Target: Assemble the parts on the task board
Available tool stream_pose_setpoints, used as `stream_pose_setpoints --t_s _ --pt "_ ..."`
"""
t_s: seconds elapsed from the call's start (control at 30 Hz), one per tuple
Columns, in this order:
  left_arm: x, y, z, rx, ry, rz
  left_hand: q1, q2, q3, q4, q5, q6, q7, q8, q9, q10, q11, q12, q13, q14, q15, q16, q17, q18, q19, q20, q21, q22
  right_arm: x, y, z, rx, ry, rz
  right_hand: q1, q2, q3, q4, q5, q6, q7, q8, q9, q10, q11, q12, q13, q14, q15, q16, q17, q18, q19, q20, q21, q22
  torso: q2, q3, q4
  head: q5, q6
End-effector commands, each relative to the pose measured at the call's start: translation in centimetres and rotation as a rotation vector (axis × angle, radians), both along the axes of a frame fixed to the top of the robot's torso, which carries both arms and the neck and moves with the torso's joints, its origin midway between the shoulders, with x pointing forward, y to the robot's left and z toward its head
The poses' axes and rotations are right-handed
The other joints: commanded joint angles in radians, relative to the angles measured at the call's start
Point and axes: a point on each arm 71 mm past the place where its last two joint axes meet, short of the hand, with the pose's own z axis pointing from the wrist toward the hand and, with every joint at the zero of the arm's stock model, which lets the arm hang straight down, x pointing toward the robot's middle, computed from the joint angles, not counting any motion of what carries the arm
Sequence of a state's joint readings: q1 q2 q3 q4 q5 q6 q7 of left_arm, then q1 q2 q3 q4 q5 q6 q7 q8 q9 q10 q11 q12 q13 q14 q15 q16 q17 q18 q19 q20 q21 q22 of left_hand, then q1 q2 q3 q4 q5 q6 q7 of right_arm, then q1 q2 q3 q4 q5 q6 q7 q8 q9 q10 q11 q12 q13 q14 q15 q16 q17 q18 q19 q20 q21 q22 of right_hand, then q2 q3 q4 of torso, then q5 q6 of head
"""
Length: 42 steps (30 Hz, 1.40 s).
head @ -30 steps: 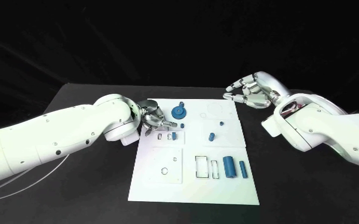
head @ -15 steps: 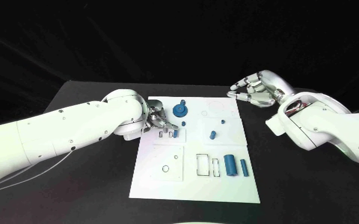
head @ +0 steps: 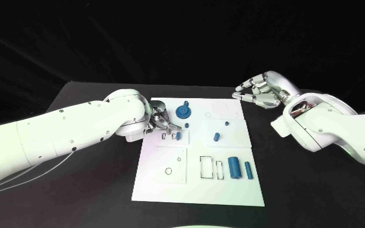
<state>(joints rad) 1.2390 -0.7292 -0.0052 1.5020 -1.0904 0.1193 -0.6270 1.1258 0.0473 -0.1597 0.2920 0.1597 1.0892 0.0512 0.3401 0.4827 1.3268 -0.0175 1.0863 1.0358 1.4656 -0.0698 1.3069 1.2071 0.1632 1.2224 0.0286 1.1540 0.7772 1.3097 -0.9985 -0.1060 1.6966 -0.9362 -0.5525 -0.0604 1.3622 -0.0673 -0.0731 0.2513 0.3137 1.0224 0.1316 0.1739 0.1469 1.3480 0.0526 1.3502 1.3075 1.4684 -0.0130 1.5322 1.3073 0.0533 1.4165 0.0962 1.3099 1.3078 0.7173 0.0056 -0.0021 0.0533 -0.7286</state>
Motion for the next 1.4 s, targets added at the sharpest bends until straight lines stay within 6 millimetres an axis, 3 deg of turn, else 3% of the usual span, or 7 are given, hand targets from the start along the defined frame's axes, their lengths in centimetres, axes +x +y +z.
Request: stream_pose_setpoints --t_s 0.03,0.47,1.4 --pt "-0.1 -0.2 0.0 -0.007 0.02 -0.003 -0.005 0.001 -0.005 -0.001 0.001 -0.008 -0.001 0.008 0.005 0.007 -0.003 0.005 0.001 0.026 -0.01 0.006 0.0 -0.02 -0.006 -0.003 0.008 0.002 0.0 0.1 -0.1 -0.02 0.002 0.005 -0.011 0.002 -0.007 0.0 0.007 0.0 -0.002 0.006 0.001 0.004 -0.002 0.002 0.006 0.08 -0.006 -0.003 0.177 0.014 -0.003 -0.006 -0.007 0.062 0.0 -0.0008 0.0 -0.001 0.001" --pt "-0.3 -0.5 0.4 -0.017 0.018 -0.015 0.037 -0.003 -0.009 -0.003 0.002 -0.025 -0.002 0.023 0.042 0.002 -0.004 0.008 0.005 0.026 -0.01 0.006 0.0 -0.02 -0.012 -0.003 0.016 0.01 0.1 0.1 -0.2 -0.035 0.004 0.004 -0.011 0.002 -0.007 0.0 0.007 0.0 -0.002 0.006 0.001 0.004 -0.002 0.002 0.006 0.08 -0.006 -0.003 0.177 0.014 -0.003 -0.006 -0.007 0.062 -0.001 -0.0001 -0.0001 -0.001 0.001" --pt "0.2 -2.3 1.0 0.043 0.046 -0.098 0.054 0.0 -0.008 -0.003 0.003 -0.035 -0.001 0.028 0.058 -0.003 -0.003 0.004 0.002 0.026 -0.009 0.006 -0.001 -0.021 -0.016 -0.002 0.019 0.013 0.1 0.2 -0.4 -0.05 0.018 0.004 -0.014 0.005 -0.008 0.001 0.009 0.001 -0.003 0.009 0.004 0.004 -0.003 0.001 0.005 0.08 -0.007 -0.005 0.173 0.015 -0.004 -0.007 -0.01 0.06 0.001 -0.0002 -0.001 -0.009 -0.001"
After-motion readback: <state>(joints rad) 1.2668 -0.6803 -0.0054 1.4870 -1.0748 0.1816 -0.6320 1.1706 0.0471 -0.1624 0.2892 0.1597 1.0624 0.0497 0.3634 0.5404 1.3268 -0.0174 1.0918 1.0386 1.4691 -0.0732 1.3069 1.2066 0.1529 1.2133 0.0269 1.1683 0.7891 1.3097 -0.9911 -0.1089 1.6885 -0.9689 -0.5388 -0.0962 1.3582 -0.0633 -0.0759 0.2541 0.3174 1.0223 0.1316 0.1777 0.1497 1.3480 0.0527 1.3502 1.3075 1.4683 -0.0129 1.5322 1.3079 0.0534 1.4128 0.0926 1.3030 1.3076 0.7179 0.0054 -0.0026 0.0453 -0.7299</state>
